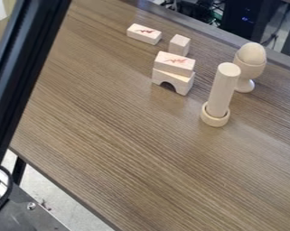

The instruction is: Put the white block on top of another block

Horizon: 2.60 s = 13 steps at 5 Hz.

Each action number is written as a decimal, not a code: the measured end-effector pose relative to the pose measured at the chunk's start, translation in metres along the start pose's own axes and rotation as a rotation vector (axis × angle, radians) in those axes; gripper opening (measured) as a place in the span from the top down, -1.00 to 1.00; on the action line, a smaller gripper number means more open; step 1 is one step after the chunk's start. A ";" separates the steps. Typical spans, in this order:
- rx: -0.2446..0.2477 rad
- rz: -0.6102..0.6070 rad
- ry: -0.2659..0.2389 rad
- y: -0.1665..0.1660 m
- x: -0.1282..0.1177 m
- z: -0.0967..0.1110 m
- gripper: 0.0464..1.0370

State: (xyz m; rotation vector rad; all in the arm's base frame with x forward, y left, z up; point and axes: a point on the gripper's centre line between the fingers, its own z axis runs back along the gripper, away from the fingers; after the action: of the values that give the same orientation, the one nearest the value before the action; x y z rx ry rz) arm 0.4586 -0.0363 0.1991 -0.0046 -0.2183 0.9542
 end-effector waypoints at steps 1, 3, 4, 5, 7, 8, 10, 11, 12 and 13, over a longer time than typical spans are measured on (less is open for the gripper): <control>0.048 -0.008 0.032 0.000 -0.005 -0.024 -0.93; 0.094 0.105 0.071 0.027 -0.016 -0.052 -0.93; 0.095 0.223 0.040 0.042 -0.015 -0.058 -0.93; 0.085 0.347 0.003 0.054 -0.017 -0.060 -0.93; 0.083 0.543 -0.059 0.076 -0.011 -0.072 -0.93; 0.116 0.665 -0.100 0.087 -0.012 -0.084 -0.93; 0.121 0.762 -0.084 0.092 -0.008 -0.086 -0.93; 0.118 0.784 -0.064 0.093 -0.008 -0.087 -0.93; 0.133 0.798 -0.053 0.101 -0.008 -0.094 -0.93; 0.160 0.794 -0.041 0.110 -0.015 -0.106 -0.93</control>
State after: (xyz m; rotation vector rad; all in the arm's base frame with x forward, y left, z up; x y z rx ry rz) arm 0.3812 0.0248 0.0812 0.0802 -0.1771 1.7620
